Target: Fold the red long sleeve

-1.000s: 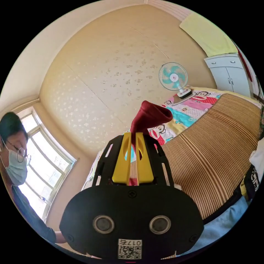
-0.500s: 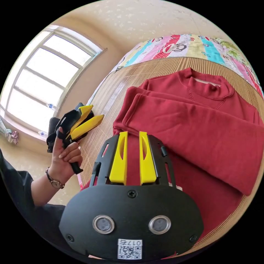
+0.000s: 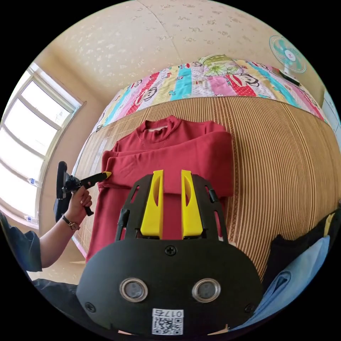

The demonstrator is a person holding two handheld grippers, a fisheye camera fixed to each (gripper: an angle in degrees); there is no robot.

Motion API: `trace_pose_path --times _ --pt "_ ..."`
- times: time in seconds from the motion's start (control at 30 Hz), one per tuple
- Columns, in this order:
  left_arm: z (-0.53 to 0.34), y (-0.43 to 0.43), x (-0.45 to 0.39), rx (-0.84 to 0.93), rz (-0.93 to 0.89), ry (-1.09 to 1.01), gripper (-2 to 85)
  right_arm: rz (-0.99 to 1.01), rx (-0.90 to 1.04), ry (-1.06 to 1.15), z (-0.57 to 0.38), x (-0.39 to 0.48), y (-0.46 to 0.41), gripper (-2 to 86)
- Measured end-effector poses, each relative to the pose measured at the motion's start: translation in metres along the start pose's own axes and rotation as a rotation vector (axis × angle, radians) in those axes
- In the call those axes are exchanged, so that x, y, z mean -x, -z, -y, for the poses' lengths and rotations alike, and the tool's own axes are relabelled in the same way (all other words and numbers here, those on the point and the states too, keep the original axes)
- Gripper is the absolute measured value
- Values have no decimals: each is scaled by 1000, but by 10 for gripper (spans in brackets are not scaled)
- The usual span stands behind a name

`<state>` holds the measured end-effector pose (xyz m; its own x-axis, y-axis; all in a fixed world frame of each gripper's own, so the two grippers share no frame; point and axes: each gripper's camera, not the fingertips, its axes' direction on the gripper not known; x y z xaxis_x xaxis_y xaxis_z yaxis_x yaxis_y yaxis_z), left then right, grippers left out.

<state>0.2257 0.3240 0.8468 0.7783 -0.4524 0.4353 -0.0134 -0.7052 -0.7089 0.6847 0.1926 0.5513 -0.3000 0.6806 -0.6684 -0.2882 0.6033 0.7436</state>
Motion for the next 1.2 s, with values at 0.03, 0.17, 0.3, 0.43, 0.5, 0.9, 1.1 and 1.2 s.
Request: trace_pose_path --times 0.03,0.17,0.3,0.43,0.5,0.9,1.1,1.2 --pt "-1 14 -2 -57 -63 -11 7 -26 -27 -11 1 -2 4 77" --pt "-7 61 -9 -252 -162 -73 0 -128 -141 -107 12 -24 12 76" --pt "-2 47 17 -237 -94 6 14 -222 -58 -45 28 -36 -38 67" --pt "-3 16 44 -97 -77 108 55 -397 64 68 35 -42 -85 54" --pt "-15 30 44 -141 -51 107 71 -460 89 100 45 -43 -84 46" --pt "-187 86 71 279 -85 88 132 -136 355 70 -63 -106 36 81" --pt "-230 110 81 426 -64 59 120 79 515 -145 -141 -174 72 95" --pt "-240 123 95 428 -86 85 104 160 522 -318 -171 -211 88 92"
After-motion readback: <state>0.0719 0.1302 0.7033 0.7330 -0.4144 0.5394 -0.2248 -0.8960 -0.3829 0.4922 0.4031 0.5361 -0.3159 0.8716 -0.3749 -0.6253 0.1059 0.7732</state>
